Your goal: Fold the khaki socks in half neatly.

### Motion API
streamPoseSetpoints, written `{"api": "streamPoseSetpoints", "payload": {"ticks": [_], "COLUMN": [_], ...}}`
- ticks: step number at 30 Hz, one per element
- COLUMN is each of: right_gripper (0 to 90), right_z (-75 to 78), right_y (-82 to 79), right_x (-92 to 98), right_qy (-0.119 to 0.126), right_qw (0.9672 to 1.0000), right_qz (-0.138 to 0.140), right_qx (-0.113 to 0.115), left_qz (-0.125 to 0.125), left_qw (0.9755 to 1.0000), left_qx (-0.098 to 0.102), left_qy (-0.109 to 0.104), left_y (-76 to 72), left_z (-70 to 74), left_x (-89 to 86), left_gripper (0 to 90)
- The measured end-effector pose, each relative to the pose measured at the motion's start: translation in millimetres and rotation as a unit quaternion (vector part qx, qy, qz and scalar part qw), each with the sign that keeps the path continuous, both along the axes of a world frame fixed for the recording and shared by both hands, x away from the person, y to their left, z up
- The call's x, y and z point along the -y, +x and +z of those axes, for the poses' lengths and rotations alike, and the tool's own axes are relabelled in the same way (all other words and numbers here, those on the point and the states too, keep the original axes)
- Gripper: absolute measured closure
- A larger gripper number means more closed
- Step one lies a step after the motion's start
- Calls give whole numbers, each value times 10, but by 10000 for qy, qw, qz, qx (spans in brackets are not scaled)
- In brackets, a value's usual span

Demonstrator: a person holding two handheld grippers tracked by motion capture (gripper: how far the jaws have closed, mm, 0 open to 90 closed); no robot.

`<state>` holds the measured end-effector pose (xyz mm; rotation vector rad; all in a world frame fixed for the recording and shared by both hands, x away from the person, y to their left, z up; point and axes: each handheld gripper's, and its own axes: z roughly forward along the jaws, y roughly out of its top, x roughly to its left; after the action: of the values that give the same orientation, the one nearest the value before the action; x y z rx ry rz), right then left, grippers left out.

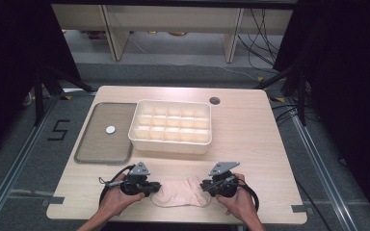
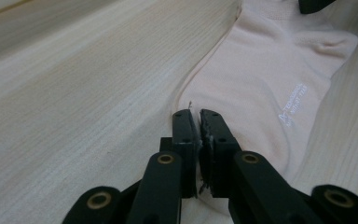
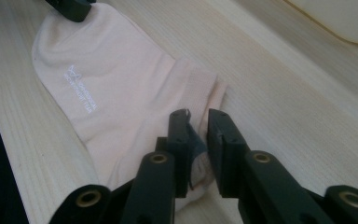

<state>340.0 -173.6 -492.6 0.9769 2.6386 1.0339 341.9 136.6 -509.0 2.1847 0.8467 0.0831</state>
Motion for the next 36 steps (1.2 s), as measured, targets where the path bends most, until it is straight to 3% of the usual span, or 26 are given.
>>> {"api": "streamPoseSetpoints", "payload": {"ticks": [1, 2, 3, 4, 5, 6, 10, 13, 21, 28, 36], "right_gripper": [721, 664, 664, 631, 631, 632, 729, 818, 874, 899, 900], "right_z": [5, 9, 9, 29, 29, 35, 127, 147, 41, -117, -142], "right_y": [5, -3, -3, -24, -24, -26, -113, -190, -222, -187, -165], "right_x": [9, 0, 0, -20, -20, -26, -94, -215, -433, -590, -721], "right_qy": [-71, -33, -33, 97, 97, 114, 251, 209, 151, -12, 86], "right_qw": [10000, 9999, 9999, 9999, 9999, 9997, 9991, 9982, 9966, 9948, 9932], "right_qz": [4, -64, -64, -123, -123, -122, 33, 434, 779, 1007, 1159], "right_qx": [-68, -75, -75, 18, 18, 159, 348, 357, 210, -115, -9], "left_qz": [87, 15, 15, -3, -3, 14, -21, -46, -96, -78, -154], "left_qw": [9999, 10000, 10000, 9999, 9999, 9999, 9998, 9997, 9993, 9991, 9986], "left_qx": [3, 48, 48, 68, 68, 73, 73, 95, 44, -66, -25], "left_qy": [-75, -32, -32, -99, -99, -125, -158, -238, -355, -412, -496], "left_y": [-12, -17, -17, -22, -22, -24, -58, -80, -101, -96, -123], "left_z": [5, 29, 29, 55, 55, 69, 141, 217, 302, 320, 442], "left_x": [15, 6, 6, 10, 10, 12, 21, 35, 36, -9, -63], "left_gripper": [847, 848, 849, 849, 850, 850, 852, 853, 853, 853, 852]}}
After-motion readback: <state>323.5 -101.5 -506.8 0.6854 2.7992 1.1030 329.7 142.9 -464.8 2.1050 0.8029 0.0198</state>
